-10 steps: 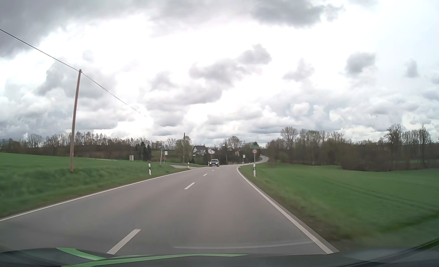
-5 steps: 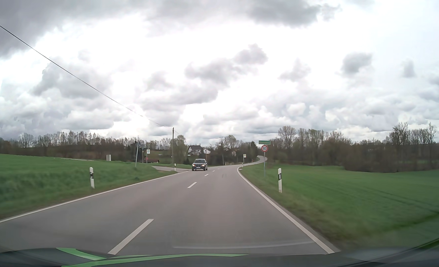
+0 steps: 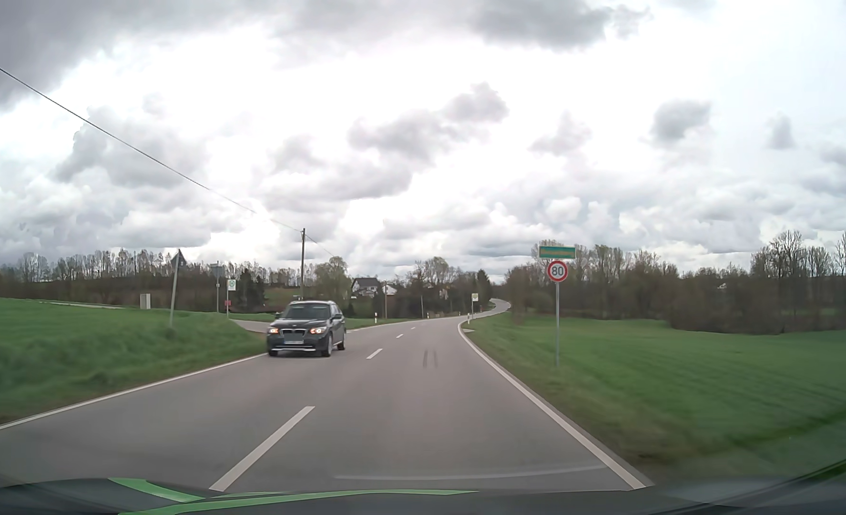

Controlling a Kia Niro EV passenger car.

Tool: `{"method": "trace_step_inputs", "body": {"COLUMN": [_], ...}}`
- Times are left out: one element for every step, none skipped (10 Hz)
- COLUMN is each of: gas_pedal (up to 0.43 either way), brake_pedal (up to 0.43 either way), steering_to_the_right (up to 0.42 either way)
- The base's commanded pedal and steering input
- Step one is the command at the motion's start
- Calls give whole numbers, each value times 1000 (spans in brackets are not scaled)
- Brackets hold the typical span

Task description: Follow the waypoints while adhering to traffic rules and regulations

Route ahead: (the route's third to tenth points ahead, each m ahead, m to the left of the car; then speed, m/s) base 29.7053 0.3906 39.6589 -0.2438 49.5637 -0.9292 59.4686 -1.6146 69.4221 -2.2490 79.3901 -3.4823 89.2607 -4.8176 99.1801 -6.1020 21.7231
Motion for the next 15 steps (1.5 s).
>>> {"method": "trace_step_inputs", "body": {"gas_pedal": [138, 138, 138, 138, 138, 138, 138, 138, 138, 138, 138, 138, 138, 138, 138], "brake_pedal": [0, 0, 0, 0, 0, 0, 0, 0, 0, 0, 0, 0, 0, 0, 0], "steering_to_the_right": [6, 6, 6, 6, 6, 6, 6, 6, 6, 6, 6, 6, 7, 7, 8]}}
